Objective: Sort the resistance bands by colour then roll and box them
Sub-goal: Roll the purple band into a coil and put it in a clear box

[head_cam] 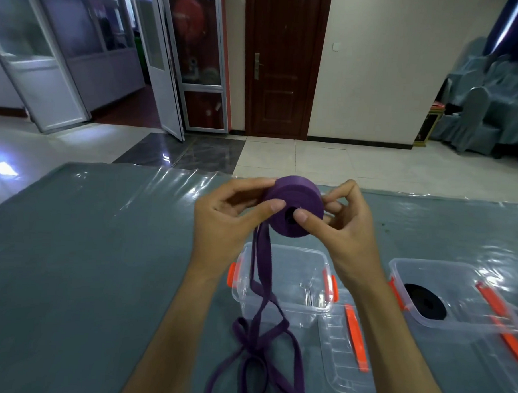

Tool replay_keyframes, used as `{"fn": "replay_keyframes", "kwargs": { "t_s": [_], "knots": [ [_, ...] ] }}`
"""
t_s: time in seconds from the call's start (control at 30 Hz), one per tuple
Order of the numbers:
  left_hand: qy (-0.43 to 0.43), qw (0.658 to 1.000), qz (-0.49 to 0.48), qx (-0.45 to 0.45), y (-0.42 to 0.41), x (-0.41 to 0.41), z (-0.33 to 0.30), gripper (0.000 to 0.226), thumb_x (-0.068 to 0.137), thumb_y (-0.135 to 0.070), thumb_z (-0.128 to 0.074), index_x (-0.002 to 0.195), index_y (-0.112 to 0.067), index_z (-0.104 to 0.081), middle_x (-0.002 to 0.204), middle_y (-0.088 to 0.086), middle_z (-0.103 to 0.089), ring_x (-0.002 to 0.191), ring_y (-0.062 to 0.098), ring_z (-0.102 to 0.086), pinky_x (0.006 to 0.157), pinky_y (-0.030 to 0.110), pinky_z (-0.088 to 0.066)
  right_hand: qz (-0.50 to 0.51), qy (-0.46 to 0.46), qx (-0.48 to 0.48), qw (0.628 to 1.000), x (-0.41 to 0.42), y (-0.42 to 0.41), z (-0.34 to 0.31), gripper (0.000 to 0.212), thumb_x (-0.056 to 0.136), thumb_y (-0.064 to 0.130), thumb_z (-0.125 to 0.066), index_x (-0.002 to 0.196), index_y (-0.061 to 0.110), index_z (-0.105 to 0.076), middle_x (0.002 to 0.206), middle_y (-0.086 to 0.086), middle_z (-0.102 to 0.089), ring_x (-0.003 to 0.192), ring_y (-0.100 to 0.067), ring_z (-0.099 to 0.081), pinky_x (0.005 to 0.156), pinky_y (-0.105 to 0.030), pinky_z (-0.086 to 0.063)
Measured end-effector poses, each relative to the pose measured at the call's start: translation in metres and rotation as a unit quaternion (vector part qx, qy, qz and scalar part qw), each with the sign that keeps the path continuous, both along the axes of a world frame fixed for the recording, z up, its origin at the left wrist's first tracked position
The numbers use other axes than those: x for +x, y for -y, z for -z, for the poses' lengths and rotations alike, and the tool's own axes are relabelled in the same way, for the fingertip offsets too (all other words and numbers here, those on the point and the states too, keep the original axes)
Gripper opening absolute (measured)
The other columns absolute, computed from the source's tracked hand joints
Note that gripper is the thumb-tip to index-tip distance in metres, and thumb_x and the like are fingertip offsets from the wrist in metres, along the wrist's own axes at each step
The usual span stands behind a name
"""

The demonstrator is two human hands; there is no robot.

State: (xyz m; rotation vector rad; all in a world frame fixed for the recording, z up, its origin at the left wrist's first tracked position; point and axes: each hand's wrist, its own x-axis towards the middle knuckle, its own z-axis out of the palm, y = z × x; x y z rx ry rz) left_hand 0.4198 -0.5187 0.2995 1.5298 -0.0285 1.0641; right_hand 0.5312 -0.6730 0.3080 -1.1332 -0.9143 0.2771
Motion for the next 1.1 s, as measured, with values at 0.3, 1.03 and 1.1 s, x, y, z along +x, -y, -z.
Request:
{"fn": "replay_keyframes", "kwargs": {
  "t_s": [0.3,1.03,1.1],
  "knots": [
    [-0.043,0.998,0.047,-0.029,0.006,0.003,0.001,0.031,0.09,-0.011,-0.081,0.119,-0.023,-0.078,0.115,0.001,-0.08,0.109,0.018,-0.076,0.091,0.023,-0.06,0.036,-0.002,0.041,0.998,0.0,-0.001,0.005,0.035,0.084,0.023,-0.086,0.109,0.029,-0.062,0.111,-0.006,-0.079,0.099,-0.025,-0.079,0.074,-0.028,-0.064],
    [-0.173,0.984,0.03,-0.014,-0.016,-0.007,0.014,0.032,0.084,-0.037,-0.087,0.114,-0.031,-0.076,0.109,-0.003,-0.08,0.106,0.017,-0.076,0.094,0.03,-0.061,0.071,0.044,-0.04,0.996,0.002,-0.002,0.019,0.048,0.092,0.033,-0.077,0.138,0.035,-0.063,0.111,0.0,-0.08,0.104,-0.02,-0.077,0.087,-0.036,-0.065],
    [-0.187,0.981,0.04,0.0,-0.021,-0.007,0.015,0.023,0.086,-0.033,-0.086,0.108,-0.032,-0.077,0.11,-0.003,-0.079,0.107,0.017,-0.076,0.092,0.026,-0.06,0.067,0.039,-0.079,0.994,0.005,-0.003,0.024,0.037,0.092,0.031,-0.08,0.127,0.027,-0.071,0.112,0.0,-0.079,0.106,-0.021,-0.076,0.093,-0.05,-0.063]
  ]
}}
